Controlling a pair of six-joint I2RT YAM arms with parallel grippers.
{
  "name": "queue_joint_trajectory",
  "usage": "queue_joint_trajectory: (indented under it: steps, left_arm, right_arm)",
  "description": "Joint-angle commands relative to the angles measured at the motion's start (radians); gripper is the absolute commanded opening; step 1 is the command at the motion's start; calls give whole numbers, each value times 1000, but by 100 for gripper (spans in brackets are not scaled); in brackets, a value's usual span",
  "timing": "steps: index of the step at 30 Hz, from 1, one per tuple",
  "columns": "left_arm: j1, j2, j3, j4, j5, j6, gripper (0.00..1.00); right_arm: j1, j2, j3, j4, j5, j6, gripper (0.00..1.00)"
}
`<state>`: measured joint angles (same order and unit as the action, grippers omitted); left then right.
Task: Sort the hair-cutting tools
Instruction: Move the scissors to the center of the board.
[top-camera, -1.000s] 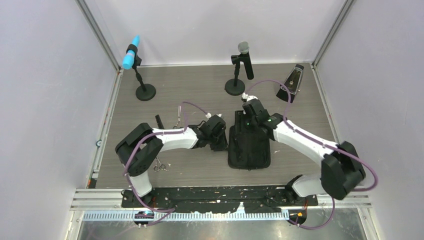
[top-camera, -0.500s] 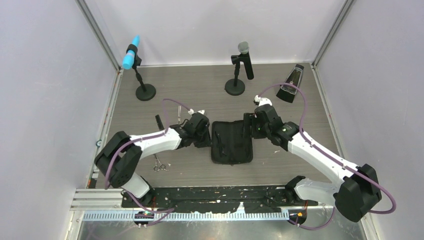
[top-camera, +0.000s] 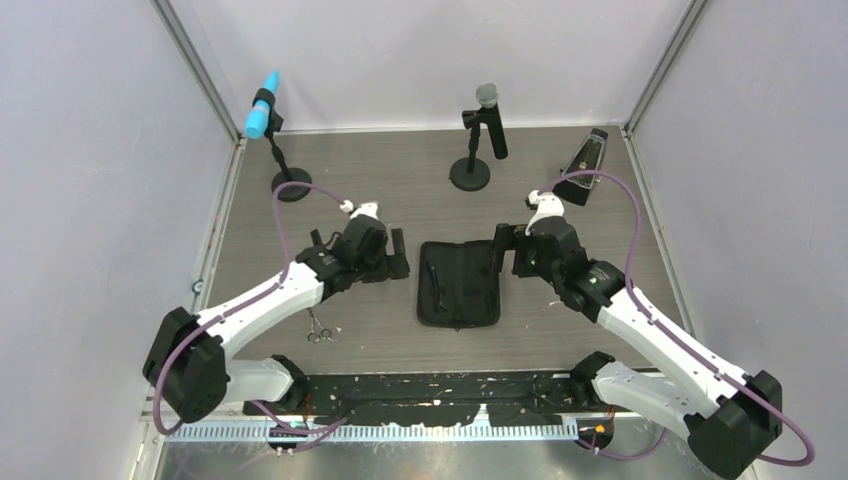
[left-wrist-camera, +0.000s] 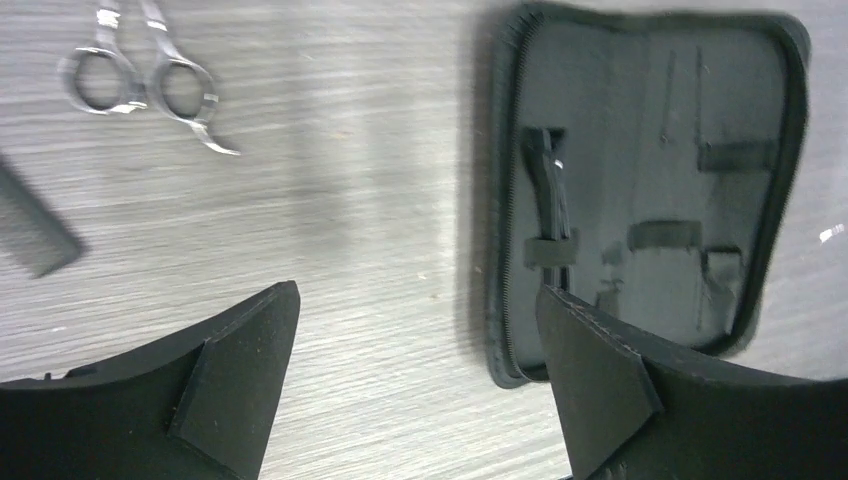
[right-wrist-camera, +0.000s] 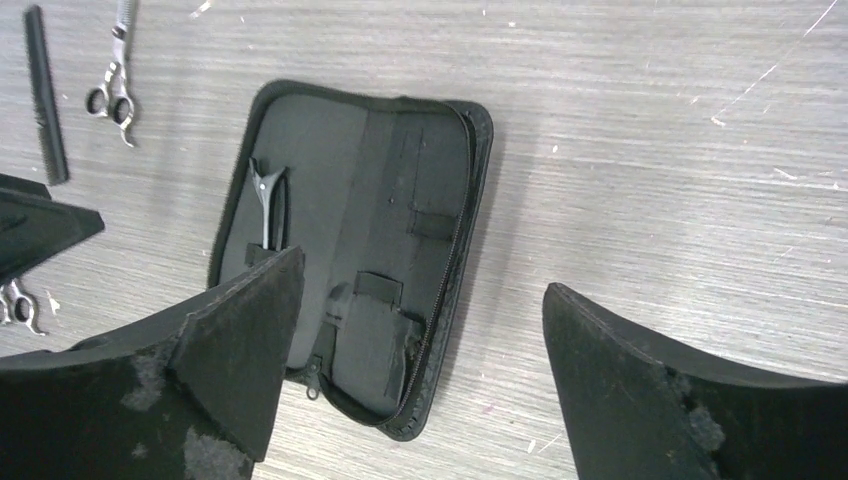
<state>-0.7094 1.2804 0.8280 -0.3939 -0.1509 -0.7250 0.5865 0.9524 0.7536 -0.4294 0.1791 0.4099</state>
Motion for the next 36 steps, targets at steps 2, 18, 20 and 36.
queue_joint_trajectory:
  steps: [2,18,20,36]
  left_arm:
    - [143,-65,2,-81,-51,73,93]
    - [443,481,450,-175,80,218,66]
    - [451,538,509,-211,93,224,59]
    - [446,720,634,-363,199,244,41]
  right_arm:
    - [-6,-90,-39,118,52,-47,97]
    - [-7,-220,-164,235,127,-116,96]
    - [-7,-223,-167,236,135,-119,96]
    - [-8,-243,-178,244,147,-123,96]
